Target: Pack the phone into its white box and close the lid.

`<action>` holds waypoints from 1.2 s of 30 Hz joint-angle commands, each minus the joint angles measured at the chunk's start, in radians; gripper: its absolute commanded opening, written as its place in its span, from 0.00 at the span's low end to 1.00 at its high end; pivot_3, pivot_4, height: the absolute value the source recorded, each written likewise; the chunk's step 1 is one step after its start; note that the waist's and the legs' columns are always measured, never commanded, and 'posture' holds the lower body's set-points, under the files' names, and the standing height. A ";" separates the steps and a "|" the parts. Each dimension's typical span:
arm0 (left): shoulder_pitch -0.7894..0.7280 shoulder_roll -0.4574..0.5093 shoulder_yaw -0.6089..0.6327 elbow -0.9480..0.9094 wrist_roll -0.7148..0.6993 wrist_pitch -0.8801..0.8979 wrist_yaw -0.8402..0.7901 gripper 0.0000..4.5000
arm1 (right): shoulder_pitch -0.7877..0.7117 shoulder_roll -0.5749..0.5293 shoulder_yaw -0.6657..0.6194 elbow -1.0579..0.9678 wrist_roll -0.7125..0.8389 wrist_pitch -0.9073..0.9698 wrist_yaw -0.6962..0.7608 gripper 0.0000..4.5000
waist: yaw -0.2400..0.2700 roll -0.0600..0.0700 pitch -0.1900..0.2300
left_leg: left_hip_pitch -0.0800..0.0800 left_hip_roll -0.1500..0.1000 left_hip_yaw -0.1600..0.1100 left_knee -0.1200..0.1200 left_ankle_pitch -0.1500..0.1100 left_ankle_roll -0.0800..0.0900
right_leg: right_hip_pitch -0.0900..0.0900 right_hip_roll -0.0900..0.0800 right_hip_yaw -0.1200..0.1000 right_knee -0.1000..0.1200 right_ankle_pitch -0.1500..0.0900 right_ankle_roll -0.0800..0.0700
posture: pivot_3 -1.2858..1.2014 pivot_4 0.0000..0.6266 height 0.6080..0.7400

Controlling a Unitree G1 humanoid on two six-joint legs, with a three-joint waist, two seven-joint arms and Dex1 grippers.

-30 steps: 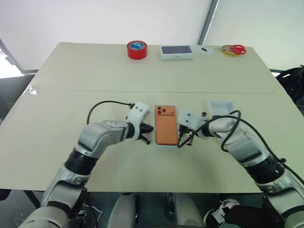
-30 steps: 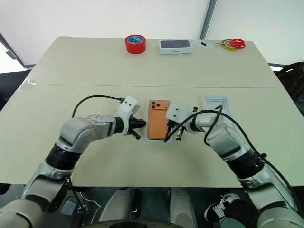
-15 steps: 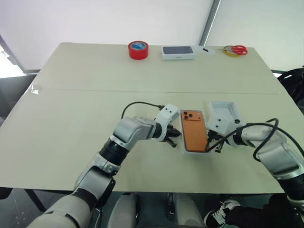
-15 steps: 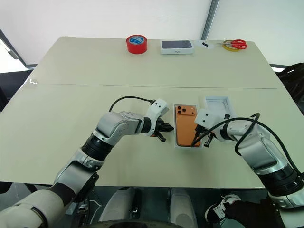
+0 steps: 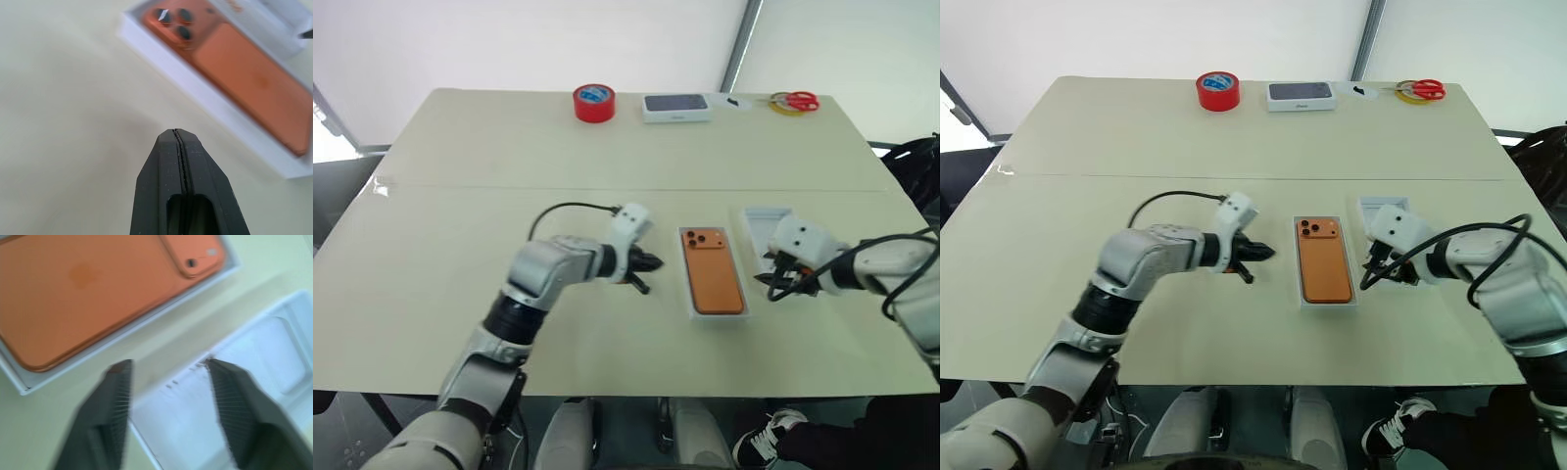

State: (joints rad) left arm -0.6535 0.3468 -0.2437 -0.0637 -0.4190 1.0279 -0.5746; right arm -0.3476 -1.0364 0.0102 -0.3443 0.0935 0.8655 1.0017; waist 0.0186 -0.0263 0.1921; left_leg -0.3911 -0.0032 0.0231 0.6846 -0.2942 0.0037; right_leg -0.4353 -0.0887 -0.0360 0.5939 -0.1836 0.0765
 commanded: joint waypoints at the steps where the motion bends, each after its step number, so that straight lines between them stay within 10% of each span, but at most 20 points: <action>1: 0.071 0.036 0.012 -0.121 0.037 -0.262 -0.092 0.00 | -0.115 0.036 0.015 0.076 0.024 0.180 -0.051 0.72 | -0.005 0.000 0.000 | 0.000 0.000 0.000 0.000 0.000 0.000 | 0.000 -0.001 0.000 0.000 0.000 0.000 | 0.52 0.24 0.97; 7: 0.215 0.140 -0.036 -0.205 0.098 -0.609 -0.295 0.00 | -0.318 0.140 0.112 0.258 0.046 0.417 -0.124 0.72 | -0.006 0.001 0.000 | -0.001 -0.002 0.002 0.000 0.000 0.000 | -0.002 -0.004 0.001 -0.001 0.000 -0.001 | 0.52 0.24 0.97; 16: 0.268 0.165 -0.035 -0.241 0.093 -0.682 -0.386 0.00 | -0.503 0.254 0.211 0.475 0.030 0.574 -0.271 0.72 | -0.006 0.001 0.000 | -0.003 -0.002 0.003 0.000 0.000 0.000 | -0.003 -0.004 0.001 0.000 0.001 -0.001 | 0.52 0.24 0.97; 24: 0.298 0.149 -0.027 -0.248 0.104 -0.691 -0.364 0.00 | -0.541 0.275 0.219 0.508 0.070 0.656 -0.323 0.01 | -0.008 0.001 0.000 | -0.002 -0.002 0.004 0.000 0.000 0.000 | -0.003 -0.003 0.001 0.001 0.001 0.000 | 0.52 0.24 0.97; 36: 0.329 0.050 0.110 -0.213 0.080 -0.644 -0.163 0.00 | -0.697 0.367 -0.262 0.557 0.267 0.749 -0.399 0.01 | -0.007 0.002 0.000 | -0.002 -0.001 0.003 0.000 0.000 0.000 | -0.004 -0.002 0.002 0.002 0.003 0.003 | 0.52 0.24 0.97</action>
State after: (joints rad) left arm -0.3221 0.4022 -0.1817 -0.2712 -0.3179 0.3788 -0.7721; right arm -1.0172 -0.6792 -0.1634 0.2406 0.2848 1.6077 0.6017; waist 0.0111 -0.0242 0.1925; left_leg -0.3934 -0.0038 0.0258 0.6842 -0.2943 0.0042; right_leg -0.4389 -0.0900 -0.0345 0.5953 -0.1804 0.0798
